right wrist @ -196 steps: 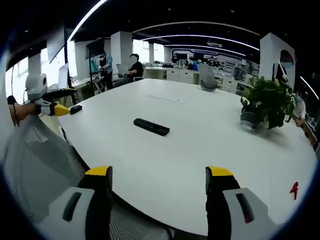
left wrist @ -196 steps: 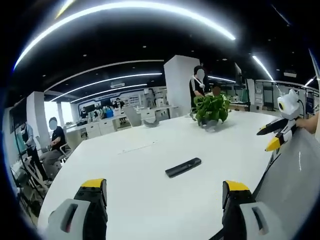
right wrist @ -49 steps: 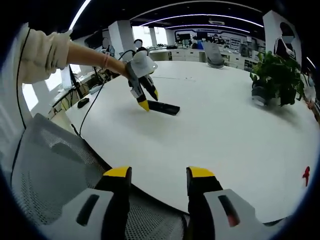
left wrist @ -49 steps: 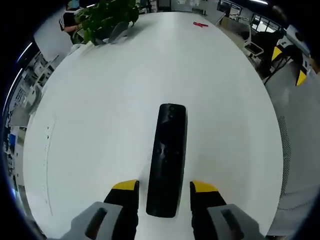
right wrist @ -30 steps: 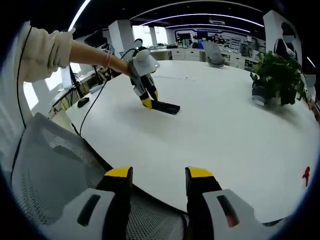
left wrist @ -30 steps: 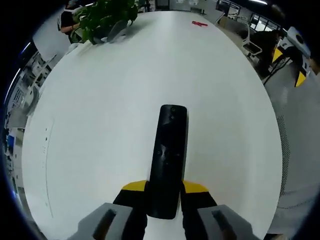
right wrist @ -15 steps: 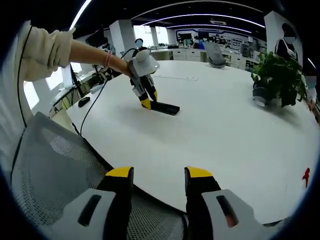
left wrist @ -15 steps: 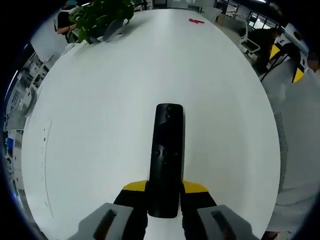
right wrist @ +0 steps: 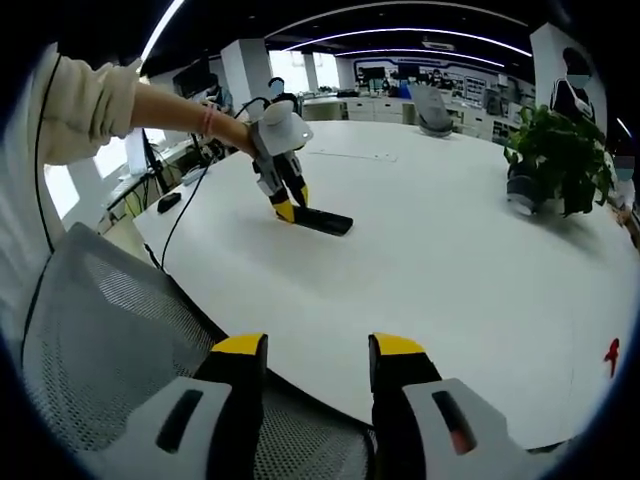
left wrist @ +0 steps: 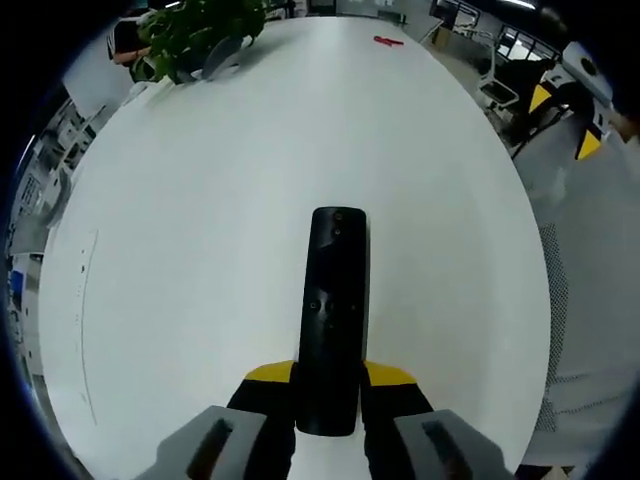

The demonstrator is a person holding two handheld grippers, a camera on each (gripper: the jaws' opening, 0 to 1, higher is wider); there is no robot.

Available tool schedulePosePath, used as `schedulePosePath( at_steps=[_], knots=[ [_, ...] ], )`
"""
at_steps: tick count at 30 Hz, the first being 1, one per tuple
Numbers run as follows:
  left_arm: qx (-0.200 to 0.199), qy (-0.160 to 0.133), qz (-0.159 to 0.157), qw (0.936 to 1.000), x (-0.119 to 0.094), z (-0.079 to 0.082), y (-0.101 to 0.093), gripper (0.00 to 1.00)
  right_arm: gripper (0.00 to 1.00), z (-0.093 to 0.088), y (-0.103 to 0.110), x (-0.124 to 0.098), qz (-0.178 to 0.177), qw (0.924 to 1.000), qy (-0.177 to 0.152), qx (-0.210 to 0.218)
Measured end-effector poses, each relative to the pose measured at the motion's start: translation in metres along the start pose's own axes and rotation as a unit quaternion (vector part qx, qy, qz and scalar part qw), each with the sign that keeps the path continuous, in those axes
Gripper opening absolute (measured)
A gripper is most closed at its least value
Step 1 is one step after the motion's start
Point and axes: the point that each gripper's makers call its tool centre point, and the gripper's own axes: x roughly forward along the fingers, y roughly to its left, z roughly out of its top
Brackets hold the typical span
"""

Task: Press the specified remote control buttons in sequence, fully releasing each button before pressing the next.

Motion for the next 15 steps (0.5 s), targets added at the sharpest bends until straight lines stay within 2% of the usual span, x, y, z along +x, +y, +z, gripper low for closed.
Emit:
schedulePosePath(
  at_steps=[4, 15],
  knots=[
    [-0.006, -0.003, 0.002, 1.0000, 0.000, -0.001, -0.005, 0.24, 0.41, 0.000, 0.001, 0.000, 0.003, 1.0000, -0.001, -0.001],
    [-0.009, -0.004, 0.002, 0.9999, -0.001, -0.006, -0.034, 0.24, 0.40, 0.001, 0.007, 0.000, 0.013, 0.9998, -0.003, -0.013]
  ],
)
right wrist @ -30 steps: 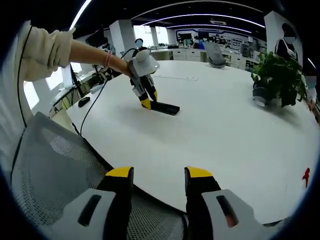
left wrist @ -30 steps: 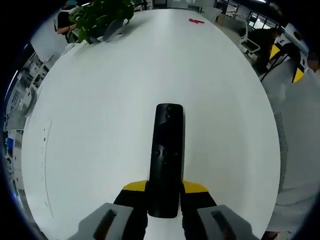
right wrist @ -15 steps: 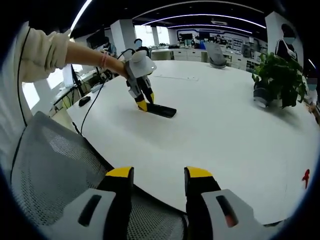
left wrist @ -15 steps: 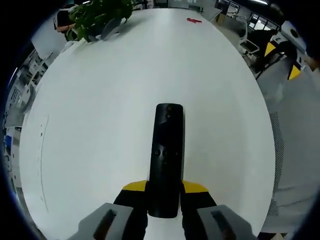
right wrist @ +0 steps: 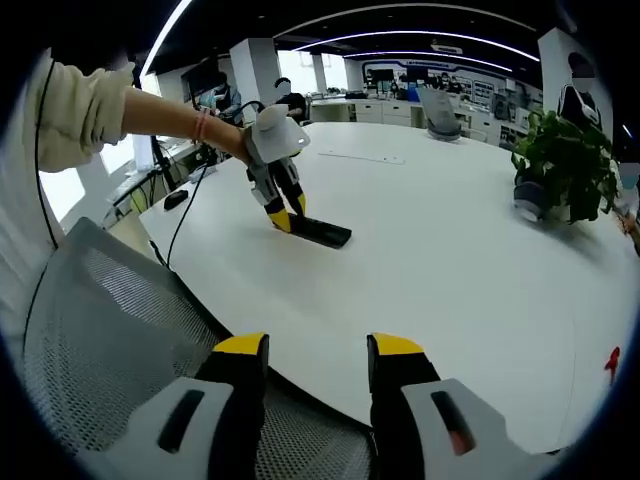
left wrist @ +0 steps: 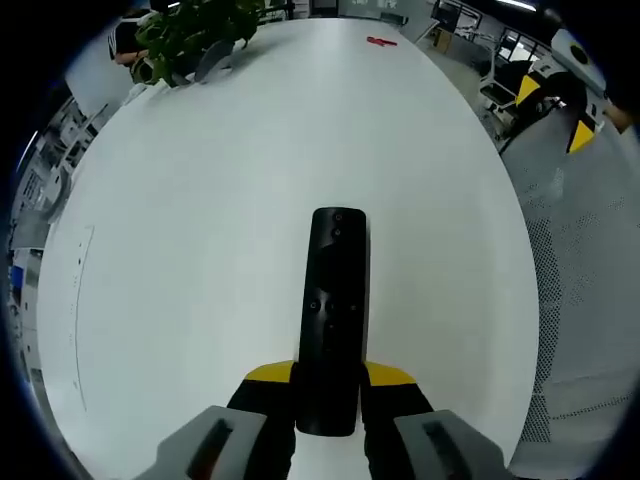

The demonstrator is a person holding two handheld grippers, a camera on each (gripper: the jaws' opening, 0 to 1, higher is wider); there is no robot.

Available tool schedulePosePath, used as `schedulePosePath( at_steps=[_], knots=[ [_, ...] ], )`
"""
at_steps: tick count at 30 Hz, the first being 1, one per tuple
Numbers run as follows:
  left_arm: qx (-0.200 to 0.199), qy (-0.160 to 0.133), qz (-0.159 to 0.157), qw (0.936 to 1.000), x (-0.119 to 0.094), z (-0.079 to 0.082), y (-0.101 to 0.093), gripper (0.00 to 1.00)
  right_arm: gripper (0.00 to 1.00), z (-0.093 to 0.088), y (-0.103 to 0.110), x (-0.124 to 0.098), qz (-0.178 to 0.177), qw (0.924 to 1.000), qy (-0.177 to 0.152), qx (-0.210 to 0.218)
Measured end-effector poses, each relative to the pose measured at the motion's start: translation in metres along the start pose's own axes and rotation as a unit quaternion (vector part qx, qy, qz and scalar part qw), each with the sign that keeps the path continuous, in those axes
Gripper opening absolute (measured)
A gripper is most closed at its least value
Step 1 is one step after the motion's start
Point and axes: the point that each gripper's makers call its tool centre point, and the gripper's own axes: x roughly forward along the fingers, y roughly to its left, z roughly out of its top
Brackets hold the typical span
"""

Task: Press the specified remote control buttons in sequence, fully releasing each button before pressing the next.

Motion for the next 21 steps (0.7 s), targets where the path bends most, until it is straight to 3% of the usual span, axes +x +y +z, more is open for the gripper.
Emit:
schedulePosePath(
  at_steps=[21],
  knots=[
    [-0.013, -0.003, -0.006, 0.9999, -0.004, -0.017, -0.057, 0.24, 0.39, 0.003, 0.003, -0.001, 0.003, 0.9999, -0.009, -0.009]
  ],
)
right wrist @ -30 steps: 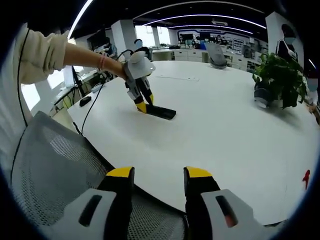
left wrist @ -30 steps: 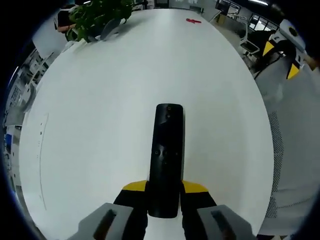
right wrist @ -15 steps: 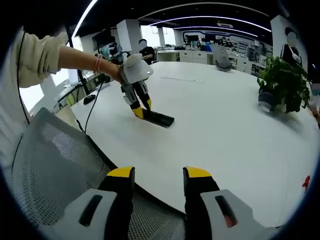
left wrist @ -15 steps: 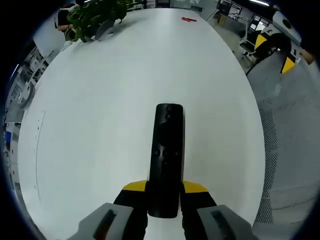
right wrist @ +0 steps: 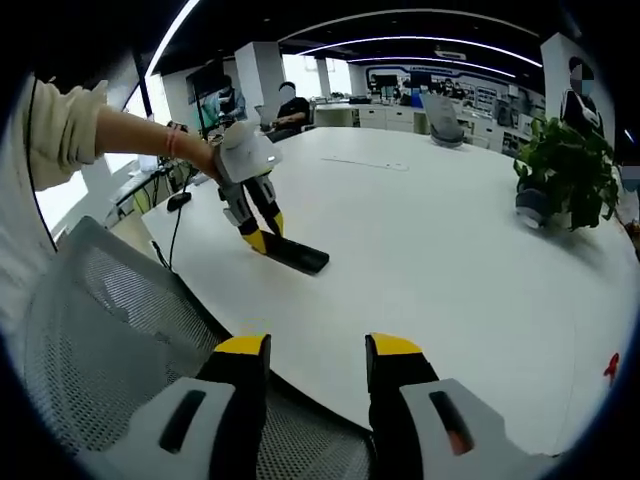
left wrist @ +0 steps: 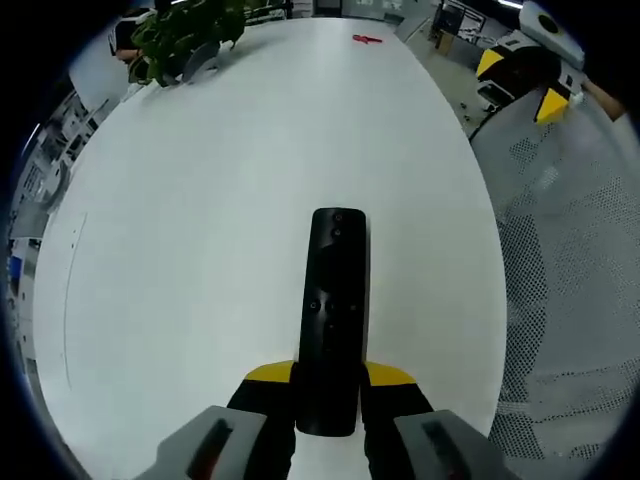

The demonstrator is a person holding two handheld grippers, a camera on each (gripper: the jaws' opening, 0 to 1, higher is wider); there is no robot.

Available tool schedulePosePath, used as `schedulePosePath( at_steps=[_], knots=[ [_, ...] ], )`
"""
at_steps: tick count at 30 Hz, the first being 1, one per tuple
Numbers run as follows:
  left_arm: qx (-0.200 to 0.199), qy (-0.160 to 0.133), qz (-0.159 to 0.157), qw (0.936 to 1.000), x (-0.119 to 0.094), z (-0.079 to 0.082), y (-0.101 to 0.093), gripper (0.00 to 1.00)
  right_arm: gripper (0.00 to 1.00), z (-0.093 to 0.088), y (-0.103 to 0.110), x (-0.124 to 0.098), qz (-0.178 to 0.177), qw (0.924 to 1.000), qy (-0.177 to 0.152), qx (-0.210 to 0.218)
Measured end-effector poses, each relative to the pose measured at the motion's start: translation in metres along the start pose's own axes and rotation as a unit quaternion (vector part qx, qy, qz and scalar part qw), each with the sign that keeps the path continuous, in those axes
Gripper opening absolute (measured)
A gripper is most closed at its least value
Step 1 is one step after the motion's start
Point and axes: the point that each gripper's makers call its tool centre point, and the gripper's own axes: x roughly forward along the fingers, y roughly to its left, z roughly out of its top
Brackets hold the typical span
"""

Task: Press the specified remote control buttons in sequence, fully releasing each button before pressing the next.

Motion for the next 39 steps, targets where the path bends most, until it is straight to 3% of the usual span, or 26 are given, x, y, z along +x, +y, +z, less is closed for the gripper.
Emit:
schedulePosePath(
  at_steps=[24, 31, 39],
  knots=[
    [0.006, -0.011, 0.016, 0.9998, -0.001, -0.013, -0.054, 0.24, 0.40, -0.005, 0.003, 0.001, 0.008, 0.9999, 0.014, 0.001],
    [-0.027, -0.025, 0.015, 0.9992, 0.000, -0.009, -0.075, 0.24, 0.40, -0.008, 0.003, 0.002, 0.011, 0.9997, 0.022, -0.001],
    [-0.007, -0.025, 0.026, 0.9993, 0.006, 0.004, -0.097, 0.24, 0.40, -0.010, 0.004, 0.002, 0.010, 0.9995, 0.030, -0.004]
  ],
)
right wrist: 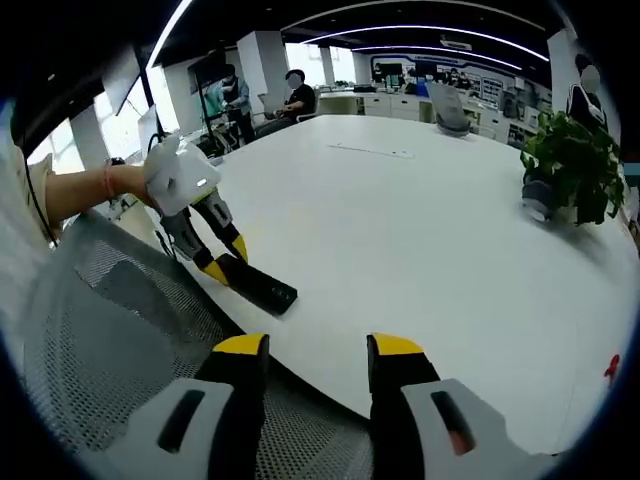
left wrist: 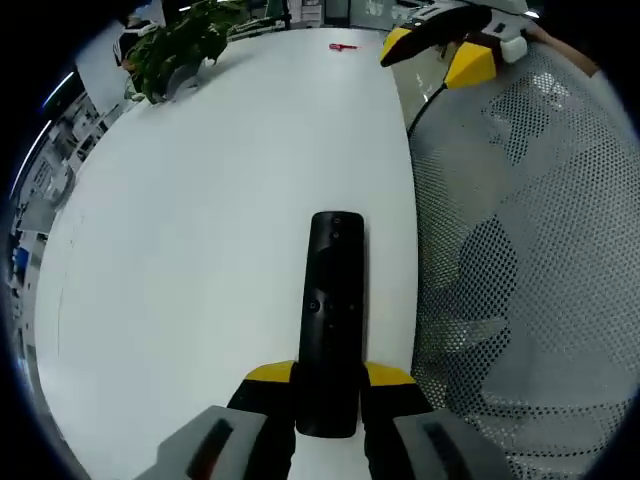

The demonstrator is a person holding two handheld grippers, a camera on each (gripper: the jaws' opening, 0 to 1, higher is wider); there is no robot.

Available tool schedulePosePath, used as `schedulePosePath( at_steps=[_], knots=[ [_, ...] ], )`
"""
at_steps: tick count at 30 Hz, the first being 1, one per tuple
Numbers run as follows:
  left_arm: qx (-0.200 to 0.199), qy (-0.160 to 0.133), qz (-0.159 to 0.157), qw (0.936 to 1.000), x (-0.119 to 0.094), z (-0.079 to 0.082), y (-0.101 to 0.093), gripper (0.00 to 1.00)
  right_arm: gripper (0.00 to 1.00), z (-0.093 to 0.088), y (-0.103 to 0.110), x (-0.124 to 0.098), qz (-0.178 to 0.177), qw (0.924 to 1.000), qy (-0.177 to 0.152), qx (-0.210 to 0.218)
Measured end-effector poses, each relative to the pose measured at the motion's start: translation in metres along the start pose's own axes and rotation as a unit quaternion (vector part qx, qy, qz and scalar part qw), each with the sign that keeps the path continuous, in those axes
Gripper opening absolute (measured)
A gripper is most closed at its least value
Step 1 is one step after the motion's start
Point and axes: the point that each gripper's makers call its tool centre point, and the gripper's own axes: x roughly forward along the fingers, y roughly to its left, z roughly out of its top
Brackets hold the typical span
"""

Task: Press the specified remote control buttons in sequence, fully releasing each button before pressing the next.

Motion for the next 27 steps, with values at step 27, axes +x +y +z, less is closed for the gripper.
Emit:
schedulePosePath(
  at_steps=[27],
  knots=[
    [0.030, -0.059, -0.007, 0.9978, 0.001, 0.001, -0.011, 0.24, 0.19, 0.027, -0.012, 0.012, -0.007, 0.9869, 0.040, -0.156]
  ],
)
